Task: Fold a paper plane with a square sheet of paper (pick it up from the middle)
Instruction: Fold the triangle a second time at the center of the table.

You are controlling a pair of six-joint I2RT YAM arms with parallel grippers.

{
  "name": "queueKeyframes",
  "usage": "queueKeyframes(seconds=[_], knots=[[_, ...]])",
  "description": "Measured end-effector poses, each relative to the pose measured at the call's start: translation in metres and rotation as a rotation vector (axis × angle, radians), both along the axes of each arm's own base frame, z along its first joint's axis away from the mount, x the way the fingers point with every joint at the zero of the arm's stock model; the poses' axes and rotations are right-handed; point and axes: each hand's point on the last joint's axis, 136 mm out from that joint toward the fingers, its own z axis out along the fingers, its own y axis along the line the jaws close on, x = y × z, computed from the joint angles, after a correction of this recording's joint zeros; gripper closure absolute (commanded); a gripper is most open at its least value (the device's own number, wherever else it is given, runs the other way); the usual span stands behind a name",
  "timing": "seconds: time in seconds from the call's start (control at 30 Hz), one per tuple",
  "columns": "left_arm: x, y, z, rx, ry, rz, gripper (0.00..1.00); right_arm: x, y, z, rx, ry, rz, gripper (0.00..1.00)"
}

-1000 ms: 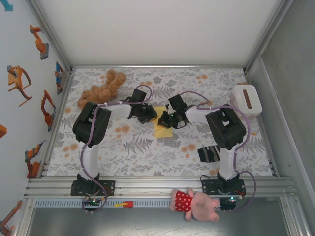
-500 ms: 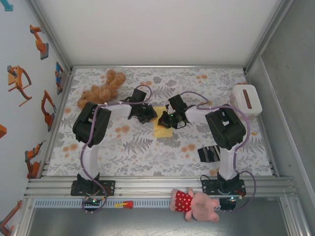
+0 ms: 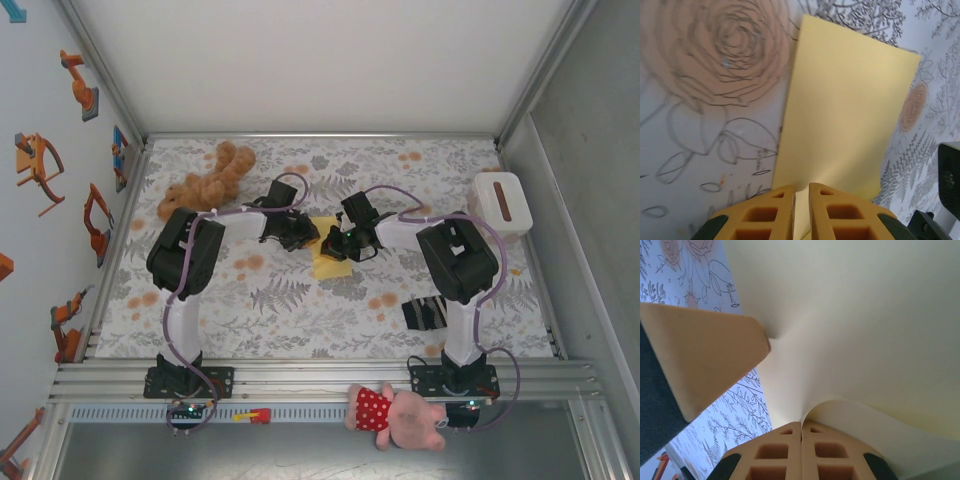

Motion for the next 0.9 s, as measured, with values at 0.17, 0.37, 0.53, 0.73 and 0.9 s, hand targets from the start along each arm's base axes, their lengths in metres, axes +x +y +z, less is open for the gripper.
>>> queueKeyframes(seconds=[0.17, 0.37, 0.53, 0.73, 0.9], knots=[[0.008, 0.026, 0.014, 0.041, -0.027, 0.072, 0.78, 0.001, 0.000, 0.000, -0.005, -0.001, -0.004, 0.85], [0.013, 0.053, 0.037, 0.054, -0.087, 0.144, 0.76, 0.004, 0.004, 0.005, 0.008, -0.009, -0.005, 0.71], [0.002, 0.059, 0.037, 0.037, -0.091, 0.161, 0.74, 0.004, 0.006, 0.007, 0.022, -0.011, 0.000, 0.66], [-0.017, 0.063, 0.028, 0.022, -0.075, 0.172, 0.71, 0.005, 0.008, 0.009, 0.036, -0.018, 0.007, 0.59], [-0.022, 0.054, 0.033, -0.006, -0.100, 0.158, 0.70, 0.005, 0.010, 0.011, 0.042, -0.026, 0.014, 0.57]])
